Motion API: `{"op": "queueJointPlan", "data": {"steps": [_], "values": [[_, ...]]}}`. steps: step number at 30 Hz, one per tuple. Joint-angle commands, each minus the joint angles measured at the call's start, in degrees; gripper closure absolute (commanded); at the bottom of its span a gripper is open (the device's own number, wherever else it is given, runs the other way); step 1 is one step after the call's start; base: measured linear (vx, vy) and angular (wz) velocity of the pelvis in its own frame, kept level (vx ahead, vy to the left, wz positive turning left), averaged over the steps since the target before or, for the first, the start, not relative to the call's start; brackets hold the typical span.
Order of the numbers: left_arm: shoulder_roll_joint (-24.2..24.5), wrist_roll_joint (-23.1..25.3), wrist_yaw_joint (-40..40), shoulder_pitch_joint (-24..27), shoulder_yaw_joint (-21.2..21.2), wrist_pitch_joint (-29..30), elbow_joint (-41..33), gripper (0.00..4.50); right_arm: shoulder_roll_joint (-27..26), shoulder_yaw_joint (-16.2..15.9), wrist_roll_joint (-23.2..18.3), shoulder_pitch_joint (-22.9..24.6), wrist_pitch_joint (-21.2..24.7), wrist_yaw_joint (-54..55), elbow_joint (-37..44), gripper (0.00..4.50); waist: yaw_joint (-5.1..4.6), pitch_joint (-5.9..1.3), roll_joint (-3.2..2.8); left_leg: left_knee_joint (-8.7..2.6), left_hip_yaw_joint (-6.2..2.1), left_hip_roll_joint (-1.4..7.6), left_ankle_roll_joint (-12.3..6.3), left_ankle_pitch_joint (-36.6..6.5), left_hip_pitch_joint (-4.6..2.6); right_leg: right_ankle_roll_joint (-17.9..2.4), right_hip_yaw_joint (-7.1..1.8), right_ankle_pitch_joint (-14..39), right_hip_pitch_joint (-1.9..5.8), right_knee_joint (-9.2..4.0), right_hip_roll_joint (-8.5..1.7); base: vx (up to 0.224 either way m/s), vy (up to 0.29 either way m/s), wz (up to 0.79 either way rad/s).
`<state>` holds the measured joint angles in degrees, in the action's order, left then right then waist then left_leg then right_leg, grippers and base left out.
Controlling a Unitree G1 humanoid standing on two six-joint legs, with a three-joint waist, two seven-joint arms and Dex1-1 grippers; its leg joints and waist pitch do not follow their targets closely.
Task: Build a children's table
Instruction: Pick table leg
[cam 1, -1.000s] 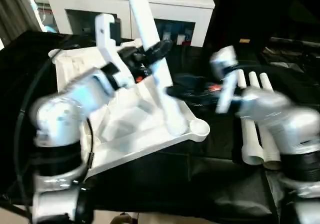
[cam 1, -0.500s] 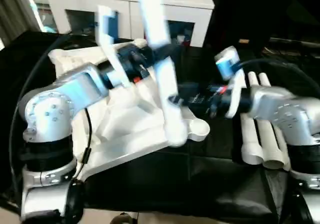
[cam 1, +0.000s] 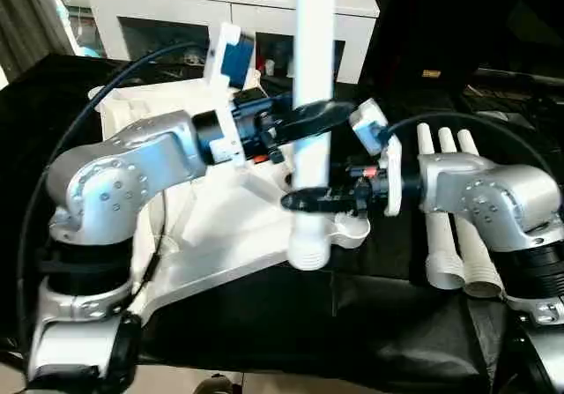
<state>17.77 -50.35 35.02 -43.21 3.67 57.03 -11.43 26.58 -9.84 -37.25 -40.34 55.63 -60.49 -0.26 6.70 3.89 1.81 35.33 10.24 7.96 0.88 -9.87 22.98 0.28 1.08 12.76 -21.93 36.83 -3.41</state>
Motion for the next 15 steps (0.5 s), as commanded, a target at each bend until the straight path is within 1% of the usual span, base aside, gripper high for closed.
{"op": "queueJointPlan", "data": {"steps": [1, 6, 9, 10, 12, 15], "values": [[-0.31, -2.52, 1.84, -1.34, 0.25, -0.64, -1.13, 2.73, 0.80, -0.79, 1.57, 0.02, -0.46, 0.12, -0.53, 1.60, 0.20, -4.24, 0.40, -4.03, -1.67, 4.53, 1.20, -5.96, -1.80, -13.16, -2.18, 2.80, 2.18, -3.78, -5.02, 0.000, 0.000, 0.00], [0.05, -3.04, 3.42, -1.17, 0.10, -0.37, -1.24, 2.73, 1.18, -1.75, 1.78, 0.03, -1.42, -1.49, -0.91, 1.60, 0.19, -4.27, 0.29, -4.01, -1.71, 4.62, 1.09, -6.12, -1.88, -13.37, -2.13, 3.08, 2.08, -3.71, -4.96, 0.000, 0.000, 0.00], [0.13, -3.21, 3.85, -1.20, 0.33, -0.13, -1.03, 2.73, 1.59, -1.88, 1.60, 0.21, -1.73, -2.42, -0.89, 1.60, 0.22, -4.18, 0.24, -4.10, -1.73, 4.65, 1.43, -7.22, -1.94, -13.29, -2.16, 4.43, 2.05, -3.80, -4.96, 0.000, 0.000, 0.00], [0.10, -3.62, 3.99, -1.21, 0.63, 0.03, -0.84, 2.73, 1.91, -2.08, 1.60, 0.44, -1.85, -3.07, -0.69, 1.60, 0.23, -4.17, 0.09, -4.07, -1.76, 4.65, 1.65, -7.52, -1.92, -13.24, -2.19, 4.74, 2.04, -3.83, -5.01, 0.000, 0.000, 0.00], [0.05, -3.82, 4.03, -1.22, 0.78, 0.06, -0.74, 2.73, 2.12, -2.28, 1.64, 0.61, -1.88, -3.43, -0.51, 1.60, 0.22, -4.14, 0.21, -4.10, -1.76, 4.64, 1.89, -8.18, -1.93, -13.16, -2.19, 5.37, 2.06, -3.89, -5.02, 0.000, 0.000, 0.00], [-0.01, -4.17, 4.16, -1.33, 1.03, 0.18, -0.49, 2.73, 2.44, -2.69, 1.75, 1.03, -1.87, -4.02, -0.09, 1.60, 0.20, -4.18, 0.28, -4.05, -1.77, 4.59, 1.65, -7.60, -1.84, -13.08, -2.22, 4.74, 2.10, -3.85, -4.98, 0.000, 0.000, 0.00]]}}
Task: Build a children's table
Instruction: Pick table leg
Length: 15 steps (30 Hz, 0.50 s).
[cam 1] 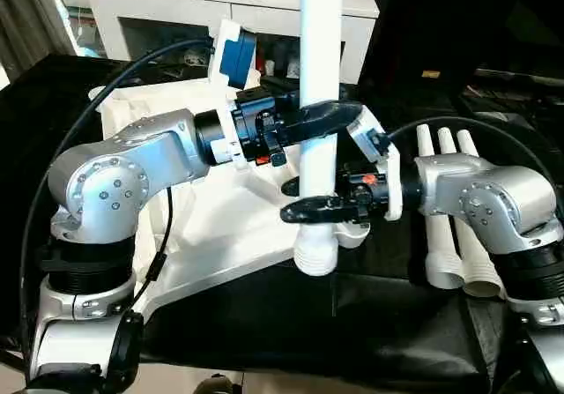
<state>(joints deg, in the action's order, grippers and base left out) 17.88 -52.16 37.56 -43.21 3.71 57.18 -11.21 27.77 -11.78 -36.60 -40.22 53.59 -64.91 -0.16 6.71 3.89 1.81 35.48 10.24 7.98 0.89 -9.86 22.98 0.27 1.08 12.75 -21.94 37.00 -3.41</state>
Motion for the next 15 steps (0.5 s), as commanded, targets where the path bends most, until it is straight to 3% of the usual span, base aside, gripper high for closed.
{"op": "queueJointPlan", "data": {"steps": [1, 15], "values": [[-0.13, -2.46, 1.68, -1.37, 1.03, 0.05, -0.63, 2.73, 1.36, -0.92, 1.16, 1.04, 0.11, 0.26, -0.09, 1.60, 0.20, -4.20, 0.28, -4.17, -1.76, 4.54, 1.51, -7.32, -1.79, -13.04, -2.22, 4.66, 2.16, -4.02, -5.02, 0.000, 0.000, 0.00], [0.21, -3.17, 1.87, -1.50, 1.91, 0.03, 0.27, 2.73, 2.40, -2.81, 2.74, 2.57, -2.29, -1.41, 1.02, 1.60, 0.23, -4.24, 0.25, -4.13, -1.78, 4.62, 1.42, -7.71, -1.91, -13.48, -2.18, 4.63, 2.10, -3.95, -5.00, 0.000, 0.000, 0.00]]}}
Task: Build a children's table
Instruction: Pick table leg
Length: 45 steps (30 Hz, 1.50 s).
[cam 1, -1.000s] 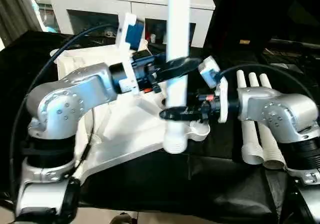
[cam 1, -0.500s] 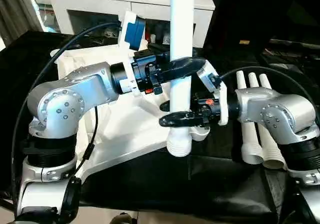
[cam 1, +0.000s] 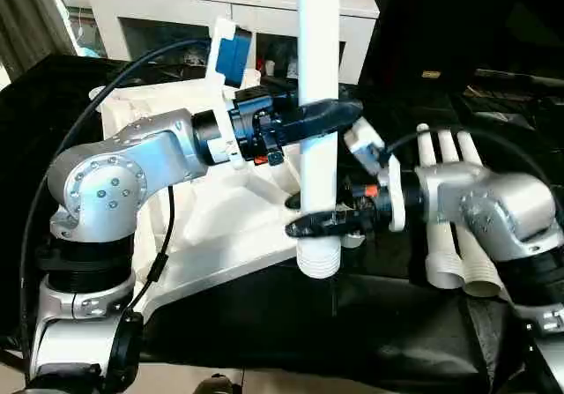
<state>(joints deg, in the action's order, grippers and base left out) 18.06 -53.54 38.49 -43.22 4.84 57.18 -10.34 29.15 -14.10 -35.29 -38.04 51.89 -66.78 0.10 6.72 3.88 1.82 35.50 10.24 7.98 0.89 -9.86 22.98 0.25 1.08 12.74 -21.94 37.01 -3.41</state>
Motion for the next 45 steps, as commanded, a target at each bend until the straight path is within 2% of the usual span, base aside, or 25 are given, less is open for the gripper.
{"op": "queueJointPlan", "data": {"steps": [1, 21, 22, 30, 31, 38, 45], "values": [[0.04, -1.80, 0.96, -1.49, 0.76, 0.03, -0.61, 2.73, 1.00, -0.62, 1.56, 0.45, -0.74, 0.54, 0.73, 1.60, 0.21, -4.23, 0.23, -4.15, -1.79, 4.61, 1.31, -7.51, -1.89, -13.51, -2.17, 4.44, 2.09, -3.96, -4.98, 0.000, 0.000, 0.00], [0.17, -2.58, 1.63, -0.92, -0.21, 0.23, -1.49, 2.73, -0.70, 1.72, -0.62, 0.59, -0.45, 0.89, 0.43, 1.60, 0.22, -4.24, 0.05, -4.18, -1.81, 4.59, 1.42, -7.92, -1.90, -13.76, -2.15, 4.17, 2.11, -3.92, -4.95, 0.000, 0.000, 0.00], [0.23, -2.49, 1.81, -0.82, -0.31, 0.13, -1.50, 2.73, -0.70, 1.83, -0.77, 0.53, -0.36, 0.80, 0.32, 1.78, 0.24, -4.26, 0.06, -4.16, -1.82, 4.58, 1.42, -7.80, -1.90, -13.72, -2.16, 4.14, 2.13, -3.92, -4.96, 0.000, 0.000, 0.00], [0.54, -2.59, 2.27, -0.65, -0.16, -0.11, -1.65, 2.73, -0.69, 2.32, -1.60, 0.47, 0.29, 0.62, 0.27, 2.27, 0.25, -4.28, 0.12, -4.14, -1.80, 4.60, 1.25, -7.50, -1.94, -13.76, -2.14, 3.77, 2.10, -3.86, -4.96, 0.000, 0.000, 0.00], [0.57, -2.72, 2.27, -0.75, 0.12, -0.12, -1.51, 2.73, -0.70, 2.38, -1.69, 0.39, 0.34, 0.66, 0.23, 2.45, 0.24, -4.27, 0.04, -4.16, -1.81, 4.61, 1.40, -7.63, -1.93, -13.78, -2.13, 3.92, 2.07, -3.85, -4.91, 0.000, 0.000, 0.00], [0.56, -2.90, 2.55, -0.90, 0.32, -0.38, -1.32, 2.73, -0.73, 2.32, -1.81, 0.37, 0.31, 0.73, 0.25, 2.52, 0.26, -4.24, 0.01, -4.19, -1.84, 4.60, 1.67, -8.06, -1.92, -13.47, -2.17, 4.82, 2.07, -3.94, -5.00, 0.000, 0.000, 0.00], [0.07, -3.35, 3.52, -0.62, -0.11, -0.72, -2.31, 2.73, -1.04, 2.04, -0.84, 0.61, -1.09, 1.25, 0.47, 2.53, 0.30, -4.31, -0.05, -4.13, -1.83, 4.58, 1.41, -7.43, -1.88, -13.69, -2.16, 3.34, 2.13, -3.82, -5.00, 0.000, 0.000, 0.00]]}}
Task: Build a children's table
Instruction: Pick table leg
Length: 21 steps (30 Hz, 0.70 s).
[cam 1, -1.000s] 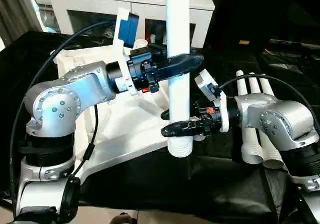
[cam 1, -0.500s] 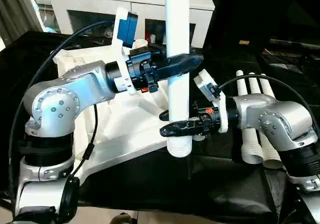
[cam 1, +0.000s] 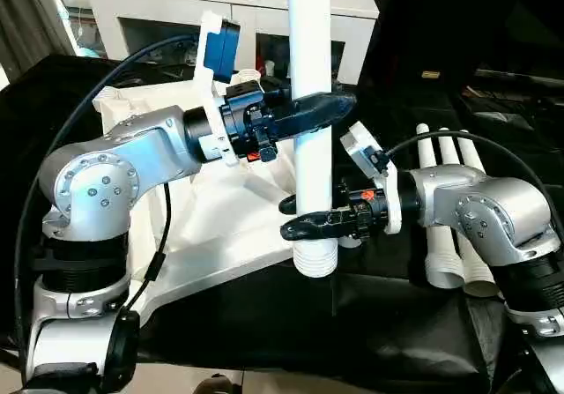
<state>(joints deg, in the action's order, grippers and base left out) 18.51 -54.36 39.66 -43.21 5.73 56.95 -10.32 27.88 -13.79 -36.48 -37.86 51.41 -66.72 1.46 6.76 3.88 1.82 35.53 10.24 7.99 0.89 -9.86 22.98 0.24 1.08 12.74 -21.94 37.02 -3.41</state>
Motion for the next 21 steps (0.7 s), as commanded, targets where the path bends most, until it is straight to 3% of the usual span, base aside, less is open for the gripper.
{"op": "queueJointPlan", "data": {"steps": [1, 3, 8, 21], "values": [[-0.26, -2.48, 2.39, -0.61, -1.04, -0.41, -2.34, 2.73, 0.15, 1.63, 1.05, 0.48, -1.45, 1.63, -1.01, 2.53, 0.20, -4.28, -0.01, -4.19, -1.83, 4.59, 1.52, -7.69, -1.86, -13.68, -2.13, 3.58, 2.10, -3.85, -4.97, 0.000, 0.000, 0.00], [0.00, -2.31, 2.59, -0.62, -1.15, -0.34, -2.25, 2.73, 0.06, 1.63, 1.32, 0.38, -1.59, 1.91, -1.38, 1.98, 0.19, -4.28, -0.11, -4.20, -1.84, 4.59, 1.69, -8.14, -1.93, -13.64, -2.15, 4.00, 2.07, -3.91, -4.93, 0.000, 0.000, 0.00], [0.98, -1.99, 4.04, -0.47, -1.34, -0.28, -2.34, 2.73, 0.37, 2.33, 0.79, 0.14, -0.97, 1.71, -1.61, 1.51, 0.15, -4.30, -0.18, -4.27, -1.84, 4.56, 1.85, -8.30, -1.97, -13.73, -2.10, 3.68, 2.08, -3.84, -4.87, 0.000, 0.000, 0.00], [1.49, -1.55, 5.44, -0.11, -2.14, -0.67, -2.62, 2.73, 1.07, 2.96, -1.06, 0.20, -0.14, -0.11, -0.82, 1.42, 0.19, -4.31, -0.16, -4.21, -1.83, 4.58, 1.76, -8.13, -1.95, -13.81, -2.14, 3.75, 2.14, -3.85, -4.97, 0.000, 0.000, 0.00]]}}
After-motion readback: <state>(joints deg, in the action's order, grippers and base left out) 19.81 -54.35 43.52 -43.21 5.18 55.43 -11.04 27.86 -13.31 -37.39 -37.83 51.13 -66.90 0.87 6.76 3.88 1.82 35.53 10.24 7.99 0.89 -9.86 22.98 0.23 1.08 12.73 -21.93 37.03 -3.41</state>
